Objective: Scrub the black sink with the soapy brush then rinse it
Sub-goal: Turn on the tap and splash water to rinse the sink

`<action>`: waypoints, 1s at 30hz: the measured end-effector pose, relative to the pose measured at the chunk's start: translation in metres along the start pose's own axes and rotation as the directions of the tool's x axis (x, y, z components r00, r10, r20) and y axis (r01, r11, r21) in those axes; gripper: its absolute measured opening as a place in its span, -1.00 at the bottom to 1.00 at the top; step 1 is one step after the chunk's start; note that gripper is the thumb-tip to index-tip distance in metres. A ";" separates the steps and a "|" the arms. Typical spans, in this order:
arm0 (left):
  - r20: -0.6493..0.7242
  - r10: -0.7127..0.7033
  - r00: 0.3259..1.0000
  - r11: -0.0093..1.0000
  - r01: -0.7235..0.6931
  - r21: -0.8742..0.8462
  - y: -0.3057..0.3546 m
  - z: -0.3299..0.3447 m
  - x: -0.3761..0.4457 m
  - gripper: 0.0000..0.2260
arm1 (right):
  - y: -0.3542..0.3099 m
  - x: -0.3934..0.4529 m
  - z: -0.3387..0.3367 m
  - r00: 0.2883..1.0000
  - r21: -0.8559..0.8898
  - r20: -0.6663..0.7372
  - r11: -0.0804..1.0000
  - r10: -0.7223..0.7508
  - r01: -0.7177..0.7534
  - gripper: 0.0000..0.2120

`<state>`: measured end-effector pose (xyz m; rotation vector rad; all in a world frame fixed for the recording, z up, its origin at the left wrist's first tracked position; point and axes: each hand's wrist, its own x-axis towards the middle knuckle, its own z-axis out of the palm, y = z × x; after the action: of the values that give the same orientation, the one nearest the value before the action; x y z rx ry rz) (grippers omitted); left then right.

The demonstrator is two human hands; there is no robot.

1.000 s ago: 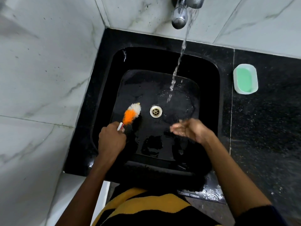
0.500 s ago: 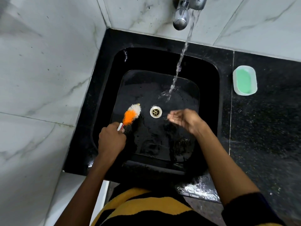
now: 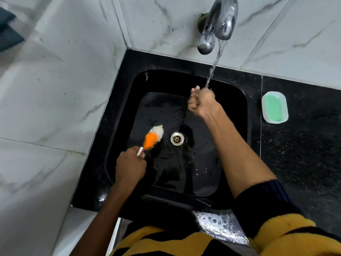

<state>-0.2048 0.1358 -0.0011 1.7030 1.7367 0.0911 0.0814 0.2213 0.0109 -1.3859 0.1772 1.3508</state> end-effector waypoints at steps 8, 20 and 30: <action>0.017 0.044 0.999 0.999 -0.044 -0.025 0.010 0.003 0.003 -0.73 | -0.068 -0.009 0.037 0.808 -0.535 -0.047 0.698 -0.587 0.476 -0.53; -0.003 0.083 0.997 0.997 -0.083 0.000 0.021 -0.001 0.001 -0.72 | -0.090 -0.010 0.059 0.939 -0.085 0.041 0.935 -0.341 0.344 -0.72; -0.034 0.081 0.996 0.996 -0.080 0.036 0.009 -0.012 -0.001 -0.85 | 0.008 -0.026 0.004 0.944 0.015 0.311 0.993 0.110 -0.120 -0.54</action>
<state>-0.2035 0.1405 0.0127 1.8067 1.7036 0.1291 0.0643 0.2068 0.0272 -1.1306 0.0709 1.6368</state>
